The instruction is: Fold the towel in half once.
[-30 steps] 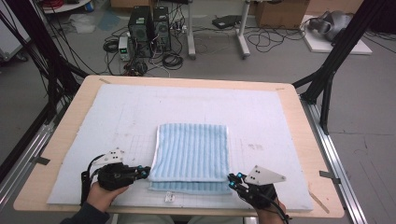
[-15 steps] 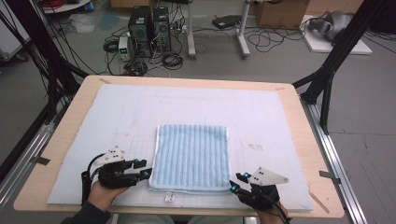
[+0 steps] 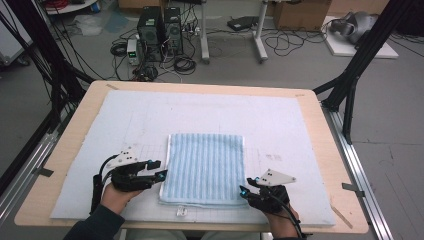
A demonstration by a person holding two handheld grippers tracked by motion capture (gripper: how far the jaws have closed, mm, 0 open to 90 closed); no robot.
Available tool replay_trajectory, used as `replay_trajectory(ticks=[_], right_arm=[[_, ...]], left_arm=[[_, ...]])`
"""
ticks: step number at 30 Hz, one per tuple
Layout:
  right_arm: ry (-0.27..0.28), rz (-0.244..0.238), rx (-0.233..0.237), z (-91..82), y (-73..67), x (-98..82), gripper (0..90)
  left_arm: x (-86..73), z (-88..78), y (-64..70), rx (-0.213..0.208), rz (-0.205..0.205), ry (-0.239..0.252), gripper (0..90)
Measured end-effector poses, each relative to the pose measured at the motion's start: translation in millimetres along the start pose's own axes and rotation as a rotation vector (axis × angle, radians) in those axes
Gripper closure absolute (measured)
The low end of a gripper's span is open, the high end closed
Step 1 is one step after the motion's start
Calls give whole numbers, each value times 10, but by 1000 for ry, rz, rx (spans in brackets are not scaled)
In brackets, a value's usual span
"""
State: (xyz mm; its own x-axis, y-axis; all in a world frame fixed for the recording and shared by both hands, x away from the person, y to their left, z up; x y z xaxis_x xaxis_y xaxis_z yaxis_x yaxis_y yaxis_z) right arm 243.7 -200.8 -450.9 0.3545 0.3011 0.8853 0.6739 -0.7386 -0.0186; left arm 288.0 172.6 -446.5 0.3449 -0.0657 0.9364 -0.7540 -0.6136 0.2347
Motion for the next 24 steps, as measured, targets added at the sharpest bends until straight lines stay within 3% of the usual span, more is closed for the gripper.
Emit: replay_trajectory(ticks=[3,7,11,14,16,17,19,21,22,24], right_arm=[[-26,-7,-2,30,-15,-36,649],[-64,-6,16,84,-37,-100,761],[-53,-27,16,101,-63,-118,853],[-56,-32,13,97,-79,-117,854],[-39,-16,10,80,-76,-104,665],[-23,4,8,61,-78,-92,660],[-20,-10,-1,39,-96,-82,638],[-60,-30,-3,79,-107,-118,644],[-54,-29,-3,90,-110,-125,669],[-56,-29,0,96,-112,-120,786]], left_arm=[[-72,48,23,2,-17,-38,514],[-168,87,99,-23,-3,-103,553],[-239,98,123,-27,5,-133,601],[-244,97,139,-23,15,-142,600],[-242,90,150,-22,20,-146,577],[-244,88,160,-19,29,-149,571],[-253,88,176,-15,49,-155,573],[-261,89,188,0,80,-161,623],[-263,87,193,3,89,-164,669],[-268,85,210,6,107,-169,779]])
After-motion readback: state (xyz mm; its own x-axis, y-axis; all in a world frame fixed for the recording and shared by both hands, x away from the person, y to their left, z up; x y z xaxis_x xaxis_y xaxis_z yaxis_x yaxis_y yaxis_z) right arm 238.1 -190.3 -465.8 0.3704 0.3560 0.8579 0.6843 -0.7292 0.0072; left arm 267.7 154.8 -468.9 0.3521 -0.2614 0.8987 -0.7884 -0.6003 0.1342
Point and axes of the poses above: each handheld gripper's, and its own axes: z roughly forward along the jaws, x roughly out of its top, y roughly to its right, the point moved 3 cm from there along z, roughly forward along the jaws, and after that the axes turned 11 degrees about y, right-handed, at the moved point
